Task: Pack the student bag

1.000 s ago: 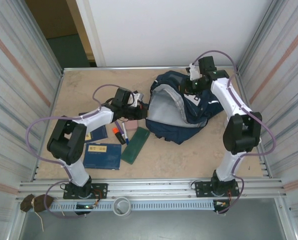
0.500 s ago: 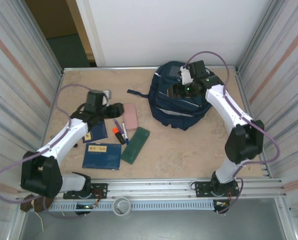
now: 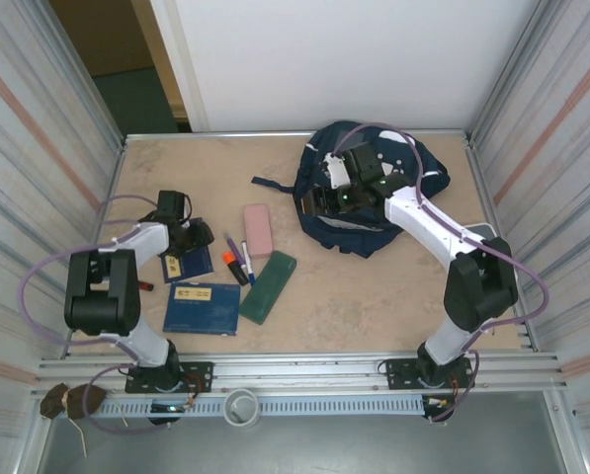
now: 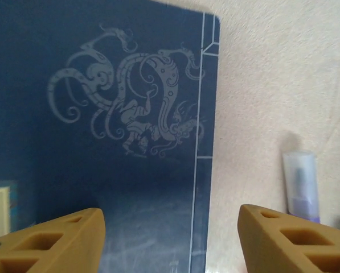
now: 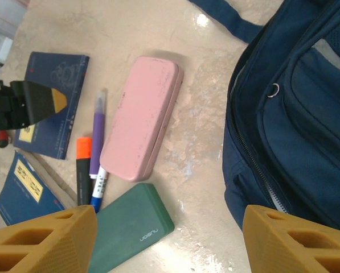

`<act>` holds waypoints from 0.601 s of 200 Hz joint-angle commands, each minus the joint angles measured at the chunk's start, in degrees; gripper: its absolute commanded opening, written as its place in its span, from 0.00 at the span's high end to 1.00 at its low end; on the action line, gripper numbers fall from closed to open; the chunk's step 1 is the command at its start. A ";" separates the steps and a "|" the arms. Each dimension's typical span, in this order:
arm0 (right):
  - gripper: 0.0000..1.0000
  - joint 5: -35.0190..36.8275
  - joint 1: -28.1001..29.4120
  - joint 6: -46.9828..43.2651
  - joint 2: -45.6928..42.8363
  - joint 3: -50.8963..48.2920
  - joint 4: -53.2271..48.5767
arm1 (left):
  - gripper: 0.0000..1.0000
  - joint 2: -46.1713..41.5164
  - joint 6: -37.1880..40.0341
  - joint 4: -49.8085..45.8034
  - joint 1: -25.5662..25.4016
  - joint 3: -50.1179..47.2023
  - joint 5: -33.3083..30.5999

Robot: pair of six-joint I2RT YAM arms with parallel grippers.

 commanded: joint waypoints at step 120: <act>0.35 0.29 7.78 7.98 10.90 6.98 5.06 | 0.36 -0.35 -4.55 10.85 0.39 5.02 3.22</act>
